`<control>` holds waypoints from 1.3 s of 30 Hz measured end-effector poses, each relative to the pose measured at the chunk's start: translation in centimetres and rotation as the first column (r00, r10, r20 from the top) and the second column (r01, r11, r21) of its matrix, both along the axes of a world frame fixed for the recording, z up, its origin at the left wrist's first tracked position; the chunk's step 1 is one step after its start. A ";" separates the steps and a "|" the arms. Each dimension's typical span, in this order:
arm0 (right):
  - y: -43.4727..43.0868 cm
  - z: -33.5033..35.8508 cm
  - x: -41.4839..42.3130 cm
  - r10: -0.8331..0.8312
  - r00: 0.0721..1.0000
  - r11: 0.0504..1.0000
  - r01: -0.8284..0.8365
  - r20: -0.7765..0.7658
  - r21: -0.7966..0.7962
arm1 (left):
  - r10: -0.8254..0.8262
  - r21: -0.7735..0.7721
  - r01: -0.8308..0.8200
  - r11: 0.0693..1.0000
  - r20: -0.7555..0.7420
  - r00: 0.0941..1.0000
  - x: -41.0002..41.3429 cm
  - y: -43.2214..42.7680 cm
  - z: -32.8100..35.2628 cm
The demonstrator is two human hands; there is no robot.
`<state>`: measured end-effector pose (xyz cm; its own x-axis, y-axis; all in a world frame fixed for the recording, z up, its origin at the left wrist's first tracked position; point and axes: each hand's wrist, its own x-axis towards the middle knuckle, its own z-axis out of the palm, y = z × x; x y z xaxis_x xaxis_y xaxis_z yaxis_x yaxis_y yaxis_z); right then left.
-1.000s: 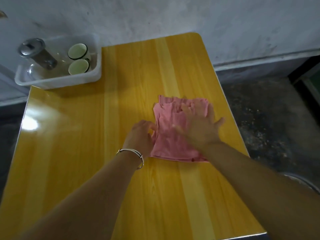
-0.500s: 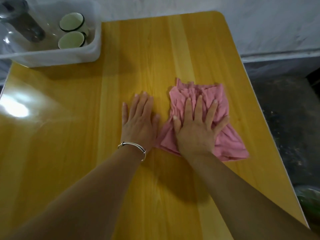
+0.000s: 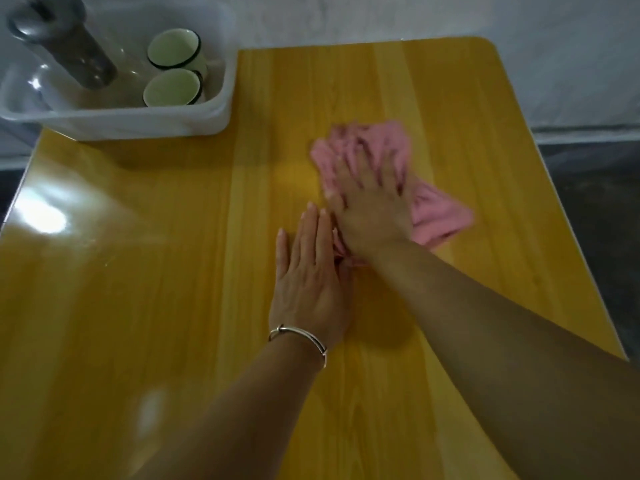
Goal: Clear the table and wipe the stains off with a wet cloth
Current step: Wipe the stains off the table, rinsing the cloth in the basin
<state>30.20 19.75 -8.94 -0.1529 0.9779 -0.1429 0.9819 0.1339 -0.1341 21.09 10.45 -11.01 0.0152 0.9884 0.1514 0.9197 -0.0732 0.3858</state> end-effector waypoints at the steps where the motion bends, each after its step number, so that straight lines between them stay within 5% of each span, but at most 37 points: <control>1: 0.0 -0.1 -0.9 0.067 0.998 0.998 -0.066 -0.006 0.022 | 0.000 0.014 -0.001 1.000 0.030 1.000 -0.1 0.0 0.0; 7: -1.8 -0.6 1.9 0.196 0.981 0.977 -0.196 0.000 0.087 | 0.016 -0.027 -0.015 1.000 0.070 0.997 -0.2 -0.1 0.6; 13: -1.0 0.1 9.4 -0.361 0.930 0.932 0.359 0.065 0.041 | 0.000 -0.084 0.008 0.996 0.091 0.996 -0.3 -0.4 1.1; 16: 1.1 0.2 8.3 -0.442 0.896 0.897 0.442 0.041 0.020 | 0.006 -0.077 0.004 0.997 0.126 0.992 -0.2 -0.4 1.2; 19: 2.8 0.2 5.4 -0.338 0.941 0.941 0.338 0.016 0.003 | 0.010 -0.046 -0.003 0.999 0.145 0.989 -0.3 -0.3 1.1; 22: 2.7 0.0 0.8 -0.054 0.998 0.998 0.055 -0.029 0.020 | 0.016 0.001 -0.016 1.000 0.185 0.983 -0.4 -0.2 0.9; 27: 0.5 -0.1 1.0 0.288 0.957 0.956 -0.287 -0.009 0.063 | 0.049 0.036 -0.061 0.997 0.258 0.965 -0.6 -0.1 0.9; 29: -0.8 -0.3 3.7 0.230 0.973 0.971 -0.228 -0.014 0.077 | 0.057 -0.017 -0.054 0.998 0.283 0.957 -0.7 -0.2 1.1; 34: -1.2 -0.2 3.8 -0.306 0.952 0.952 0.305 0.017 0.040 | 0.036 -0.092 -0.013 0.996 0.248 0.968 -1.4 -0.5 2.2; 36: -0.6 0.0 1.2 -0.328 0.944 0.945 0.328 0.034 0.003 | 0.078 -0.076 -0.064 0.995 0.189 0.979 -3.2 -1.0 1.8; 39: -0.2 -0.3 -3.9 -0.134 0.991 0.991 0.134 -0.001 0.018 | 0.169 -0.088 -0.156 0.984 0.164 0.972 -6.5 -1.8 1.5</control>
<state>26.33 19.57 -9.20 -0.0202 0.9919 -0.1252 0.9911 0.0034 -0.1330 14.58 8.61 -9.52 -0.1663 0.9840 0.0645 0.8370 0.1063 0.5367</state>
